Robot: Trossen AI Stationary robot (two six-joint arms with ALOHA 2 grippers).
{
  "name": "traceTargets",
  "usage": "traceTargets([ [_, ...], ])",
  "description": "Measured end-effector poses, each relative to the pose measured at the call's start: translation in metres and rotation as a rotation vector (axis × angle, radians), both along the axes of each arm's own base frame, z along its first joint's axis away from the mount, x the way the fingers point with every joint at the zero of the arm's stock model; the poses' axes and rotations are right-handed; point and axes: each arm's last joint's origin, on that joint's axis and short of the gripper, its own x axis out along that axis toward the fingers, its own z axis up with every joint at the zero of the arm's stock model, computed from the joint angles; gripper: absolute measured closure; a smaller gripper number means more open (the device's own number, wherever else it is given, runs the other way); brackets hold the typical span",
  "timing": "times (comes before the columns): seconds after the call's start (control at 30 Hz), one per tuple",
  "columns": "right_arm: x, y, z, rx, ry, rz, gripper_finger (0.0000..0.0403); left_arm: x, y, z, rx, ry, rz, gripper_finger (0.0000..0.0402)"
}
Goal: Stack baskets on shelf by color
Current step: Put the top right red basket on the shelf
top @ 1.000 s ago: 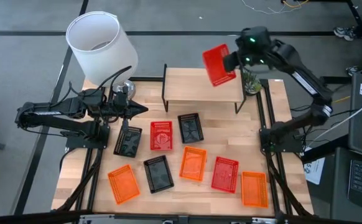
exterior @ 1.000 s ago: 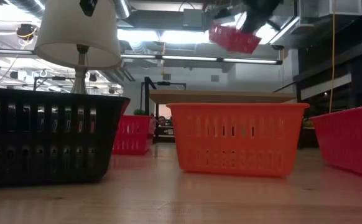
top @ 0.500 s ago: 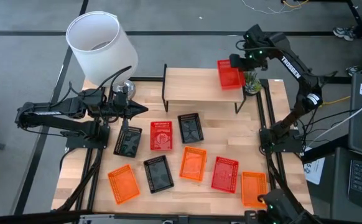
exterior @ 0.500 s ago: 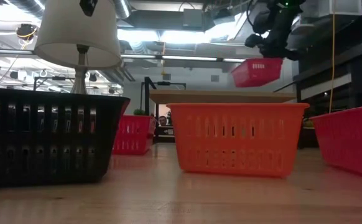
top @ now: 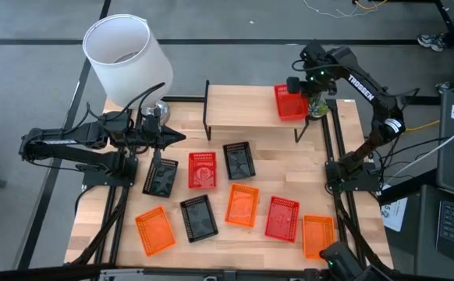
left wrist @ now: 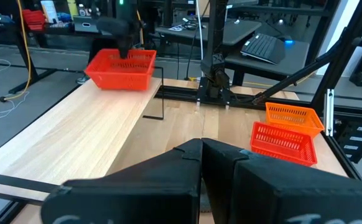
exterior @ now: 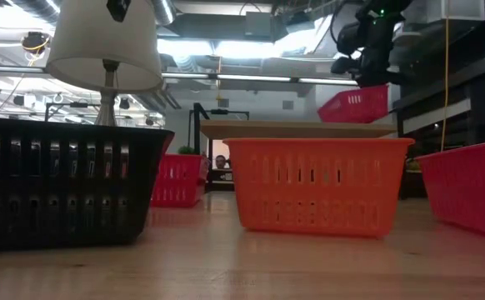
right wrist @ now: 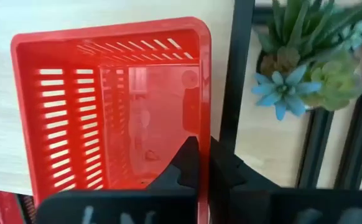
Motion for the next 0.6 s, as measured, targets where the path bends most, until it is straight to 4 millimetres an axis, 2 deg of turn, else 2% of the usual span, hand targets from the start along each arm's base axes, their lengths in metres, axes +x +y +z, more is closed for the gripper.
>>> traceTargets([
  [0.23, 0.0016, -0.0024, -0.0054, -0.013, -0.009, -0.005, 0.0399, 0.0000, 0.0000, 0.0000, 0.000, 0.000, 0.000, 0.0401],
  [0.47, 0.0017, -0.0028, -0.0053, -0.018, -0.008, -0.002, 0.0362, 0.0000, 0.0000, 0.0000, 0.000, 0.000, 0.000, 0.0401],
  [0.6, 0.0016, -0.0028, -0.0053, -0.018, -0.008, -0.002, 0.0355, 0.0001, 0.0000, -0.0001, 0.000, 0.000, 0.000, 0.0401],
])
